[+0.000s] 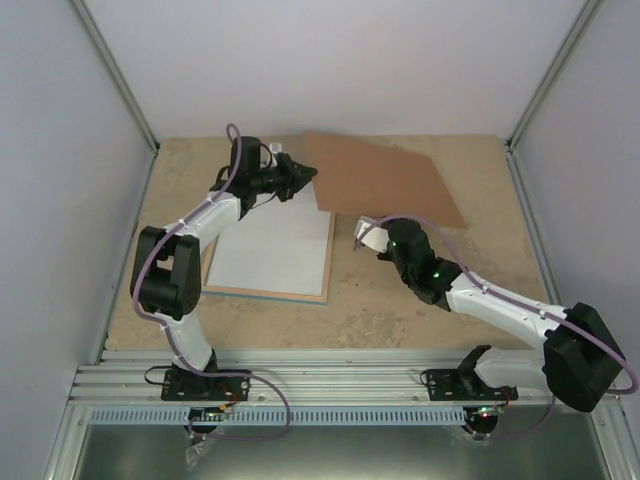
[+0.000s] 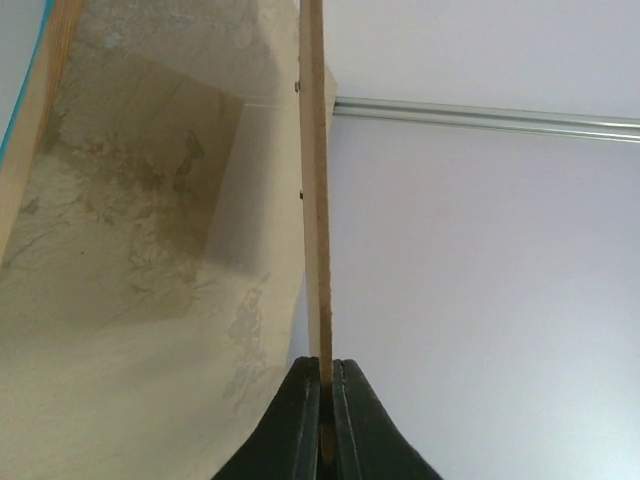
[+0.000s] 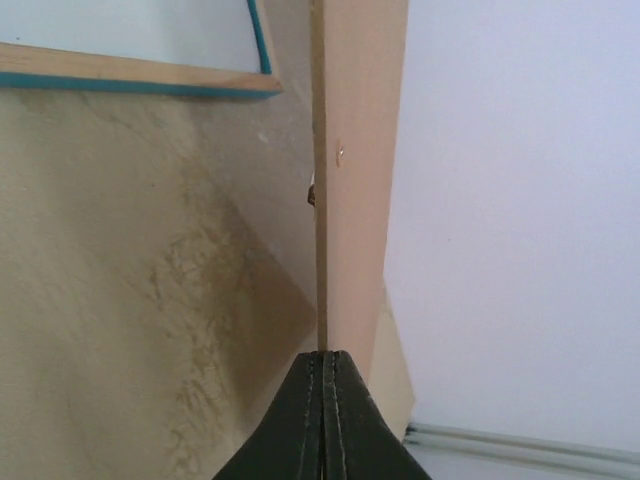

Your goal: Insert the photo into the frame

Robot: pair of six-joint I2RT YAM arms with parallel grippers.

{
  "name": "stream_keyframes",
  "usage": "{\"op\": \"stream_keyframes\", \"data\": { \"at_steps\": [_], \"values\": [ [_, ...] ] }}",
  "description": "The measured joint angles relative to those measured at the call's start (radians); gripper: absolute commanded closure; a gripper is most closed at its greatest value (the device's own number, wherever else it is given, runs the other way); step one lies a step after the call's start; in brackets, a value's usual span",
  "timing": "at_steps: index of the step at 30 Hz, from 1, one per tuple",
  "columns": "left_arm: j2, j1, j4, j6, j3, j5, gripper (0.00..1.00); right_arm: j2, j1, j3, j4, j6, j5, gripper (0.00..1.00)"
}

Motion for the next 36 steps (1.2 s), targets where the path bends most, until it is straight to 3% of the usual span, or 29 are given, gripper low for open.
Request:
{"op": "stream_keyframes", "data": {
  "at_steps": [2, 7, 13, 25, 26, 29, 33, 36],
  "values": [
    [-0.009, 0.003, 0.011, -0.009, -0.004, 0.003, 0.67, -0.008, 0.000, 0.001, 0.008, -0.016, 0.001, 1.00],
    [-0.058, 0.021, 0.017, 0.028, -0.009, 0.021, 0.29, -0.034, -0.005, 0.051, -0.026, -0.017, -0.002, 1.00],
    [-0.113, 0.119, -0.078, 0.189, 0.030, -0.010, 0.01, -0.047, -0.048, 0.191, -0.134, 0.043, -0.084, 1.00],
    [-0.166, 0.371, -0.466, 0.760, 0.170, -0.251, 0.01, -0.075, -0.219, 0.439, -0.333, 0.201, -0.330, 1.00],
    [-0.166, 0.385, -0.496, 0.821, 0.167, -0.264, 0.01, -0.075, -0.222, 0.441, -0.349, 0.200, -0.352, 0.98],
    [-0.182, 0.393, -0.517, 0.938, 0.114, -0.265, 0.01, -0.075, -0.241, 0.438, -0.423, 0.198, -0.435, 0.75],
    [-0.233, 0.378, -0.513, 0.988, -0.010, -0.188, 0.01, -0.077, -0.290, 0.376, -0.500, 0.182, -0.551, 0.62],
    [-0.280, 0.332, -0.445, 0.951, -0.146, -0.143, 0.04, -0.021, -0.367, 0.348, -0.567, 0.195, -0.660, 0.58]
  ]
}}
